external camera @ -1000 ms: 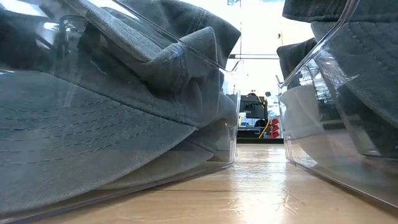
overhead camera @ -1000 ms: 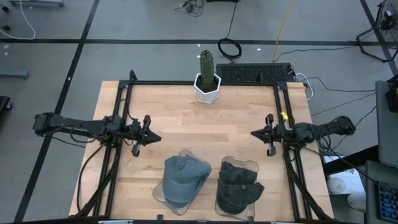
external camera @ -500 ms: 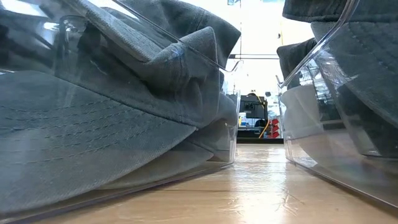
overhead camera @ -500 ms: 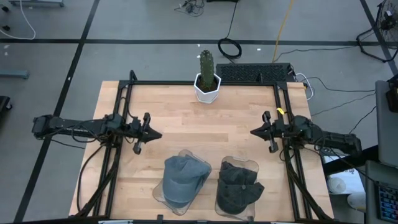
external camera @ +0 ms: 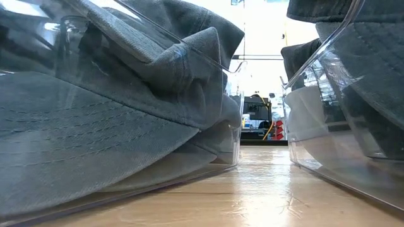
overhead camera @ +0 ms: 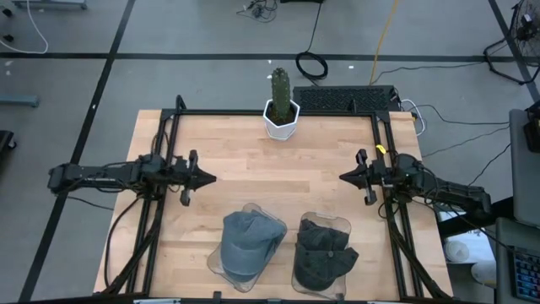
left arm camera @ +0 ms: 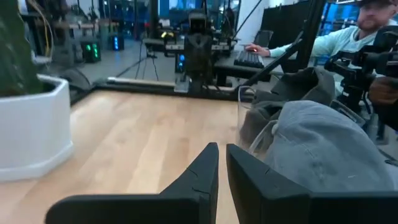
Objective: Pick & Place hat
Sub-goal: Return to Home Position
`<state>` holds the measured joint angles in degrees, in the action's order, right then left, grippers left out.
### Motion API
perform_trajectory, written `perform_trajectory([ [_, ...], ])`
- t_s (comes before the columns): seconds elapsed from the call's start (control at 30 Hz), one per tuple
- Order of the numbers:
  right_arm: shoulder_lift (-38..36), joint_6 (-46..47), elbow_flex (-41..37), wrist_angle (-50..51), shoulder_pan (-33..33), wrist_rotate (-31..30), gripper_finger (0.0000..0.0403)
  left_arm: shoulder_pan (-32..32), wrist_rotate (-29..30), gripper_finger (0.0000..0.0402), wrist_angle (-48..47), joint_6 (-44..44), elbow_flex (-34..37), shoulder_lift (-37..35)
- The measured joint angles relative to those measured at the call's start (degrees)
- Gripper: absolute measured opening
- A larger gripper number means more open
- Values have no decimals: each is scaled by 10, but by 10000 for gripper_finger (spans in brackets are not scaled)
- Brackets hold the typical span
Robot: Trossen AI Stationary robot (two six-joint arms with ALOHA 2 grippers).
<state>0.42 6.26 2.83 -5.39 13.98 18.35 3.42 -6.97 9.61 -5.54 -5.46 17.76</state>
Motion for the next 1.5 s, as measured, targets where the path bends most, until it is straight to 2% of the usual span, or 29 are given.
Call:
perform_trajectory([
  [0.1, -1, -6, 0, 0, 0, 0, 0, 6, 7, 37, -54, 5, 0, -49],
  [0.23, -1, -19, 0, -1, 0, 0, 0, 6, 47, 37, -123, 5, 0, -101],
  [0.47, -1, -38, 0, 7, 4, -3, 0, 6, 58, 37, -174, 26, 2, -143],
  [0.53, -1, -58, 0, 7, 6, -9, 0, 6, 74, 37, -171, 29, 16, -148],
  [0.67, 0, -59, 0, 14, 7, -89, 0, 6, 85, 37, -133, 36, 28, -147],
  [0.73, 0, -50, 0, 14, 7, -109, 0, 6, 85, 37, -135, 35, 28, -148],
  [1.33, 0, -24, 0, 30, 7, -109, 0, 6, 86, 37, -126, 28, 30, -131],
  [1.5, 0, 9, 0, 30, 7, -109, 0, 6, 86, 37, -126, 28, 30, -131],
])
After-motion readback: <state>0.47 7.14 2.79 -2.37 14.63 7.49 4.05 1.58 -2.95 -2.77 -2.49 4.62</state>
